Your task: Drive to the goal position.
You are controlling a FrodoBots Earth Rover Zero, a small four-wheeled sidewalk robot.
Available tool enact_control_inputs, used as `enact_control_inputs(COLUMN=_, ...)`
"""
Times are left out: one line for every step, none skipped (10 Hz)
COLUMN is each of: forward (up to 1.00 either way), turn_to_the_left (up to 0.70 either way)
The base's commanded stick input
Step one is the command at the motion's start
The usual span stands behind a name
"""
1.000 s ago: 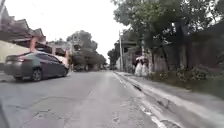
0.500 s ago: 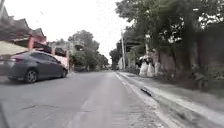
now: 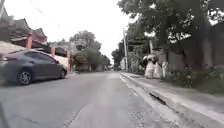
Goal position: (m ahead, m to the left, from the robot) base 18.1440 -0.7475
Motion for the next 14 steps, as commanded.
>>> enact_control_inputs(forward=1.0, turn_to_the_left=-0.02)
enact_control_inputs(forward=1.0, turn_to_the_left=-0.19)
enact_control_inputs(forward=1.0, turn_to_the_left=-0.09)
enact_control_inputs(forward=1.0, turn_to_the_left=-0.04)
enact_control_inputs(forward=1.0, turn_to_the_left=0.0)
enact_control_inputs(forward=1.0, turn_to_the_left=0.0)
enact_control_inputs(forward=1.0, turn_to_the_left=-0.11)
enact_control_inputs(forward=1.0, turn_to_the_left=-0.33)
enact_control_inputs(forward=1.0, turn_to_the_left=-0.32)
enact_control_inputs(forward=1.0, turn_to_the_left=-0.03)
enact_control_inputs(forward=1.0, turn_to_the_left=0.0)
enact_control_inputs(forward=1.0, turn_to_the_left=0.0)
enact_control_inputs(forward=1.0, turn_to_the_left=-0.01)
enact_control_inputs(forward=1.0, turn_to_the_left=-0.02)
